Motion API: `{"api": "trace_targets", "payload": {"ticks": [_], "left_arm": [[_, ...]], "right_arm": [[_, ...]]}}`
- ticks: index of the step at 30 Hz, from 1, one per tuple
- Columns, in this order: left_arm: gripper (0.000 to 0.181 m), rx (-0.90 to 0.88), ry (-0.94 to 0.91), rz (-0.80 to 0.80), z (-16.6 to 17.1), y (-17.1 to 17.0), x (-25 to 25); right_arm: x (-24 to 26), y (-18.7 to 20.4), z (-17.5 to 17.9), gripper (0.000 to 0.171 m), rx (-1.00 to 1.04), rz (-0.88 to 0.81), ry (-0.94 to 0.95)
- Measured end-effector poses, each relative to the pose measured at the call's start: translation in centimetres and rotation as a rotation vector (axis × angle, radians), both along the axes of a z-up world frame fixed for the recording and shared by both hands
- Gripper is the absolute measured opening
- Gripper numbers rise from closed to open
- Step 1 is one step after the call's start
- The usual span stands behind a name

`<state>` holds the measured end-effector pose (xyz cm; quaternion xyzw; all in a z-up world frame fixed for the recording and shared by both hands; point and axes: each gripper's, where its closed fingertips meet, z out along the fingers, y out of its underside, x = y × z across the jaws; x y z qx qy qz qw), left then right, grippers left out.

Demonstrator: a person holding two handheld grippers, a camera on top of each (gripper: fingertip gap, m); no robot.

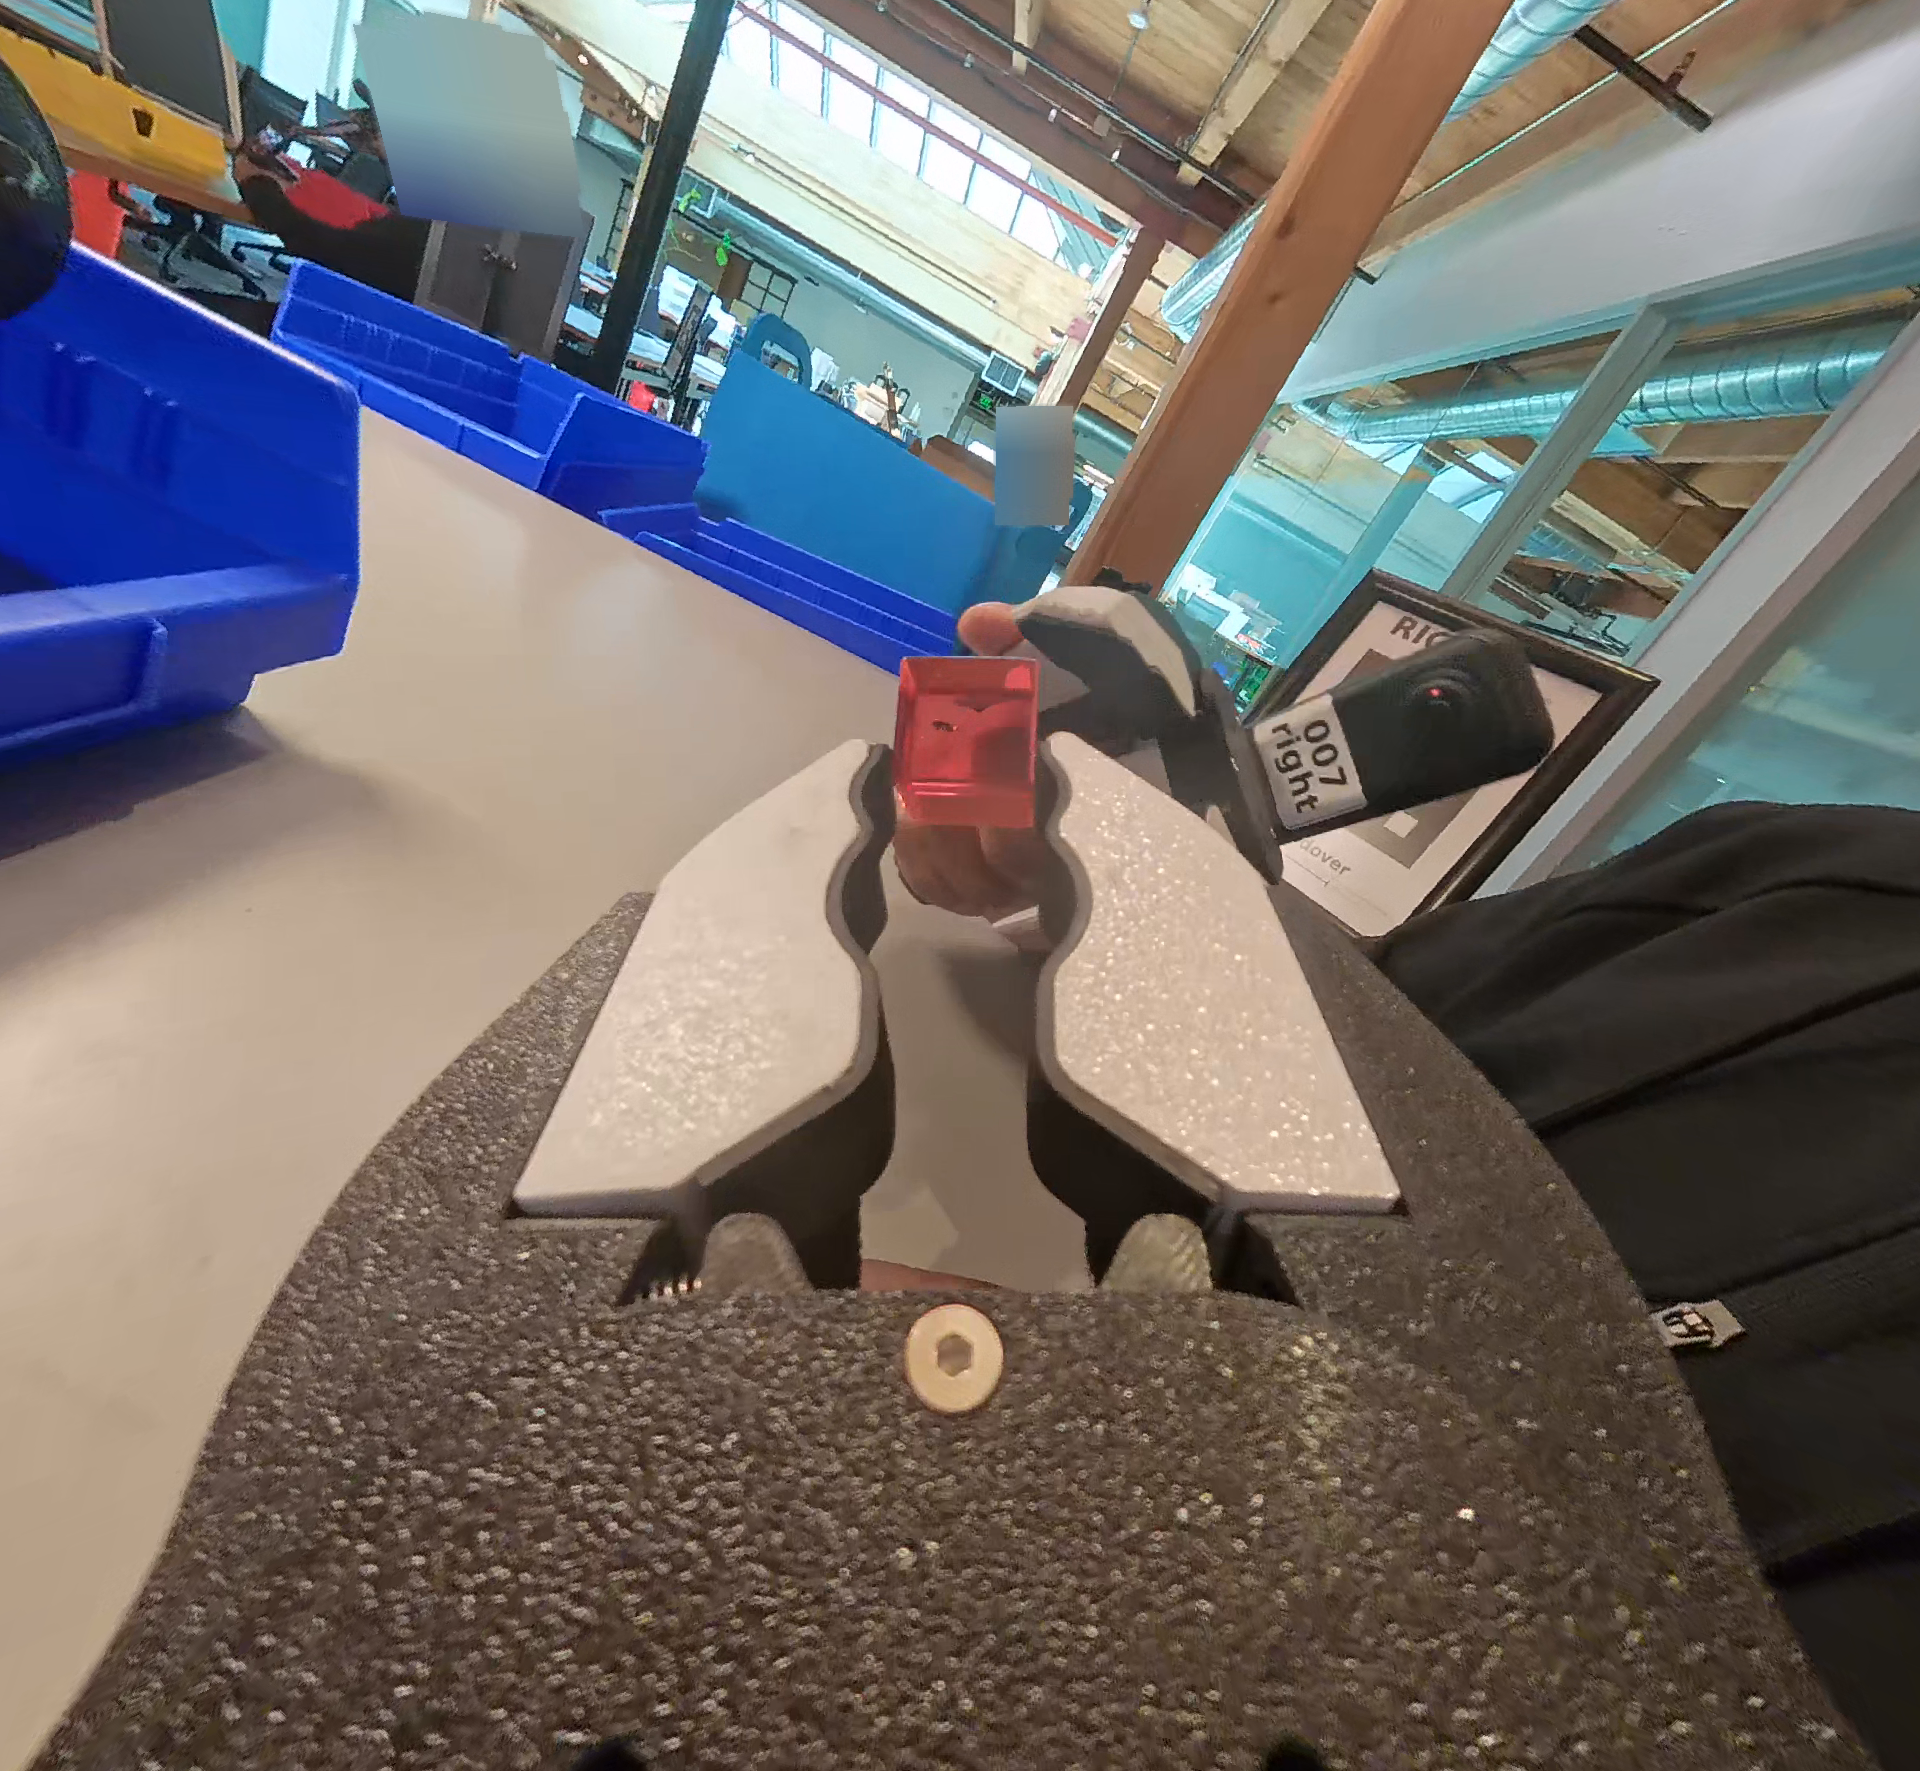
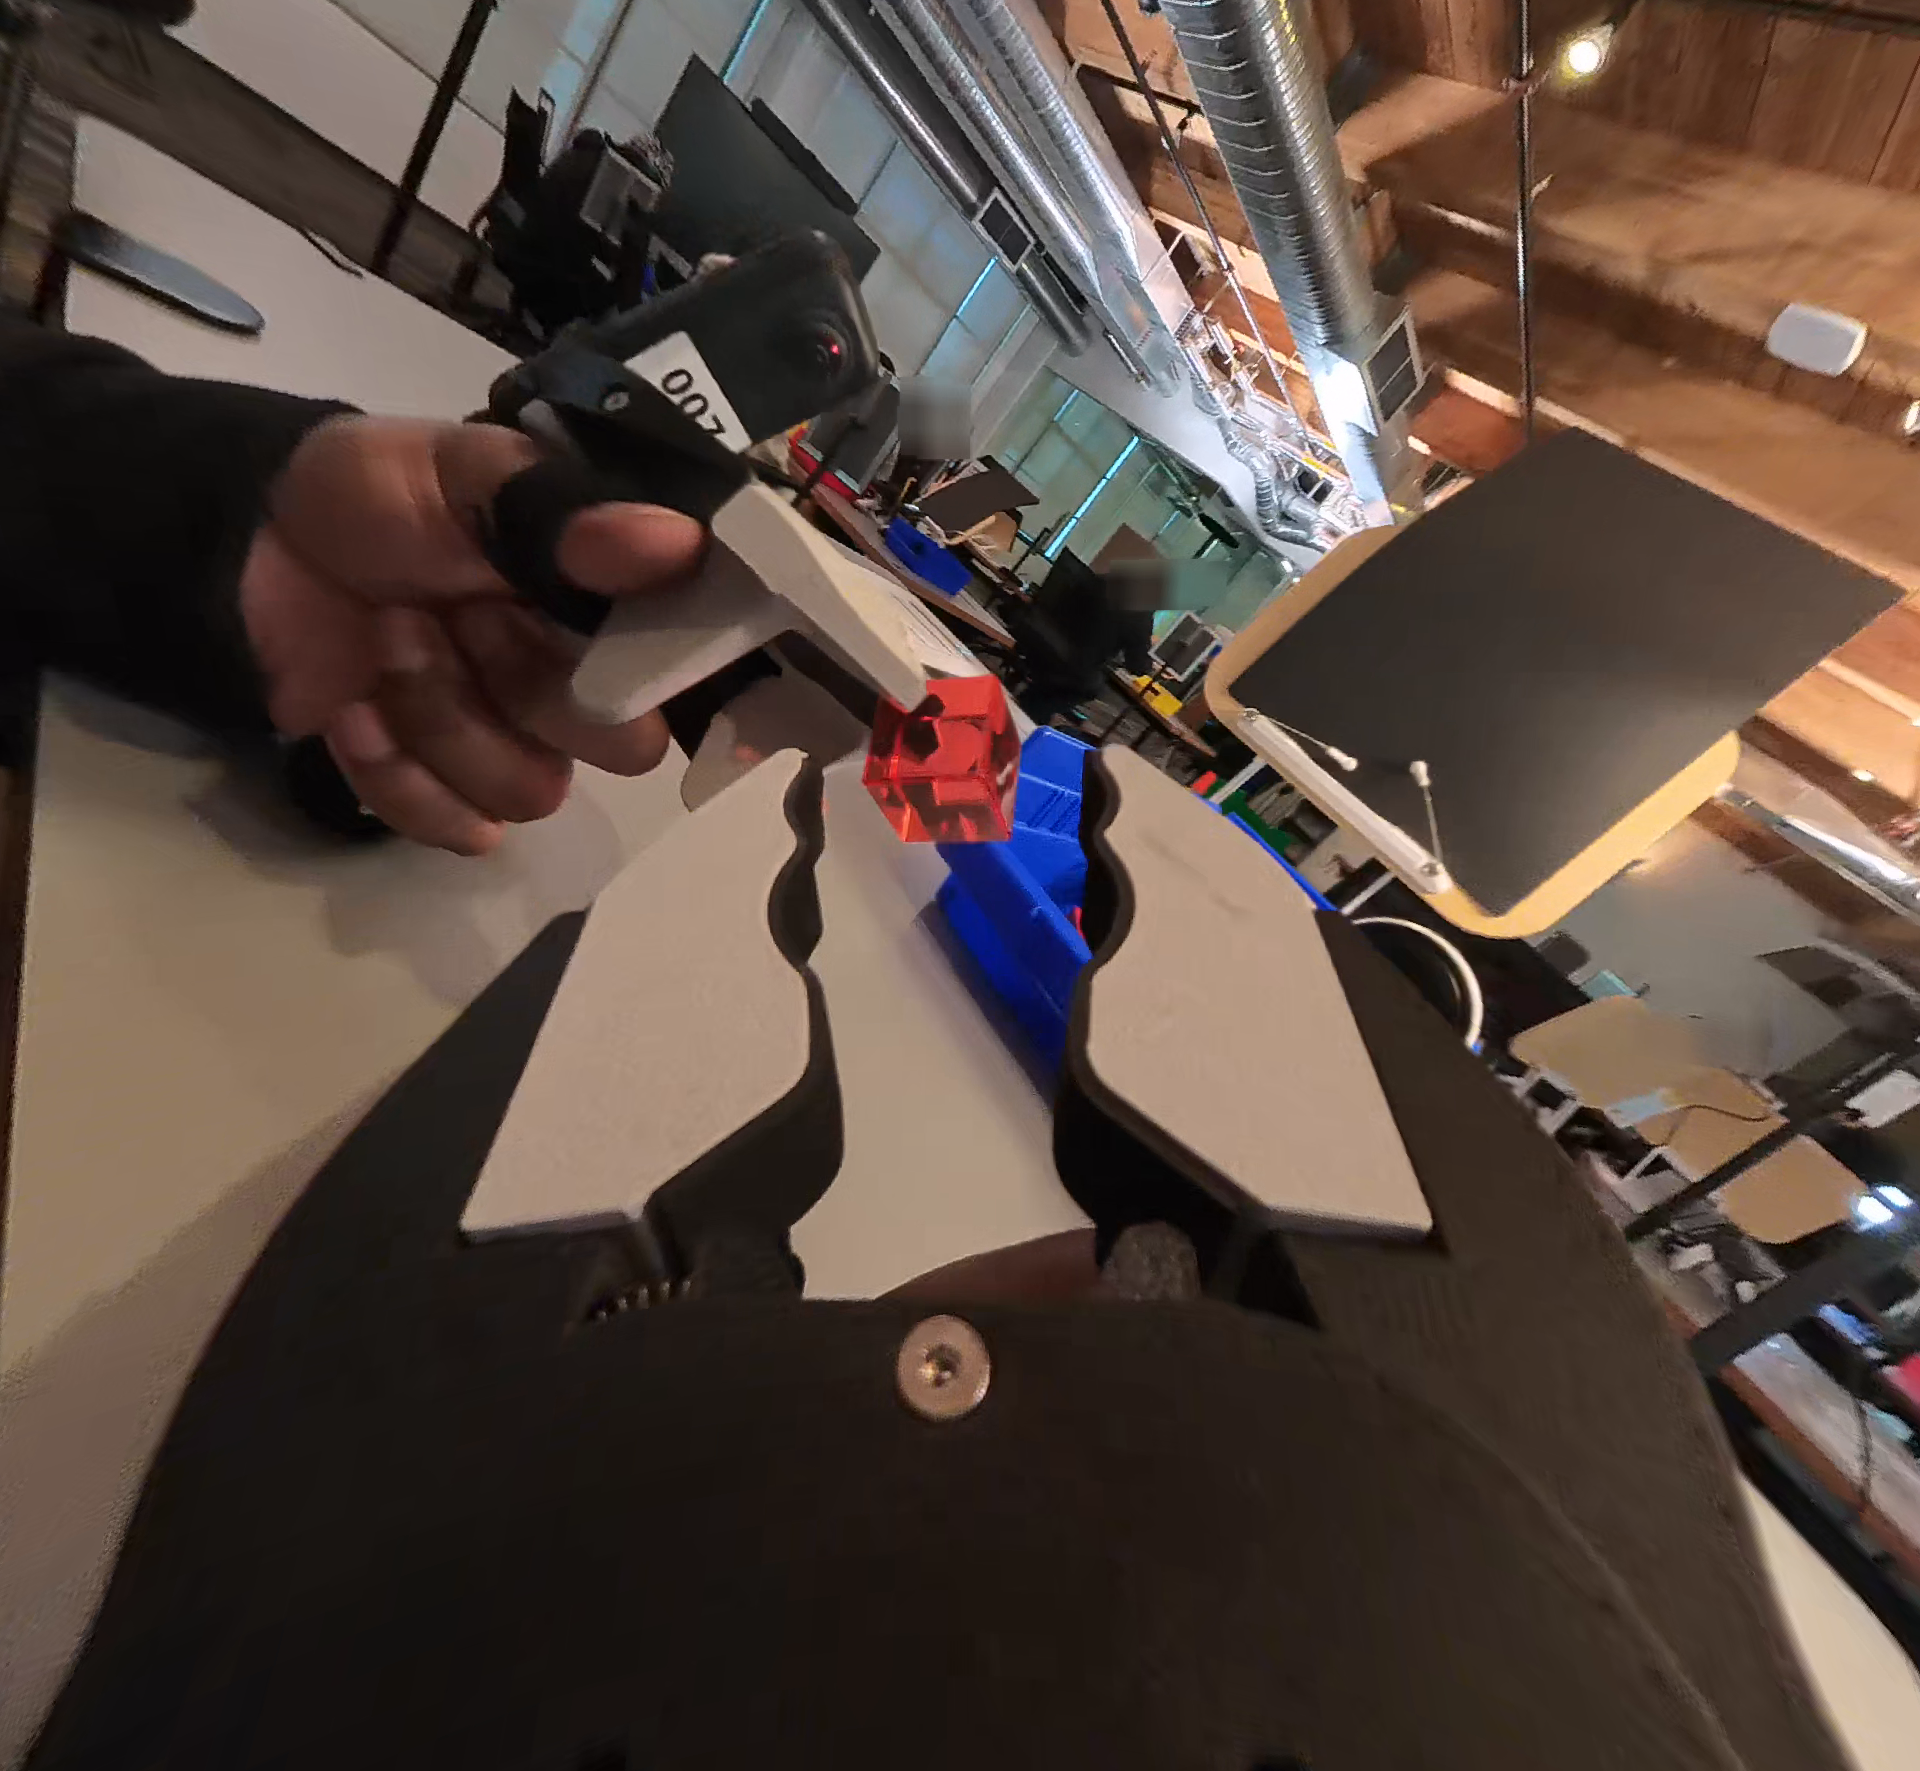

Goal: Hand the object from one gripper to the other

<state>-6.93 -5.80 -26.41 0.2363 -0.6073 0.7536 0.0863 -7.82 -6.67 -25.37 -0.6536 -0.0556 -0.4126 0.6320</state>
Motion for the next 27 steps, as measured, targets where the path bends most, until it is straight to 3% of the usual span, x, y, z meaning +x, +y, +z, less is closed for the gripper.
{"api": "trace_targets", "payload": {"ticks": [5,8,11,15,20,27], "left_arm": [[0.027,0.017,-0.005,-0.004,-0.2,-0.3,-0.1],[0.028,0.026,-0.008,-0.013,-0.3,-0.5,-0.3],[0.026,0.013,-0.045,-0.011,0.2,-0.6,-0.6],[0.039,-0.023,-0.192,0.042,1.6,-0.4,-1.1],[0.049,-0.002,-0.282,0.040,1.9,-0.8,-1.9],[0.046,0.004,-0.257,-0.023,1.5,-1.2,-2.6]], "right_arm": [[0.3,0.6,-0.8,0.045,-0.065,-0.054,-0.043],[0.7,0.6,-1.1,0.028,-0.079,-0.086,-0.050],[0.7,0.4,-0.8,0.028,-0.045,-0.059,0.001],[1.0,-0.7,0.2,0.027,0.116,0.122,0.306],[-0.7,-0.9,0.8,0.027,0.255,0.518,0.763],[-2.3,-0.6,0.7,0.027,0.237,0.675,0.878]]}}
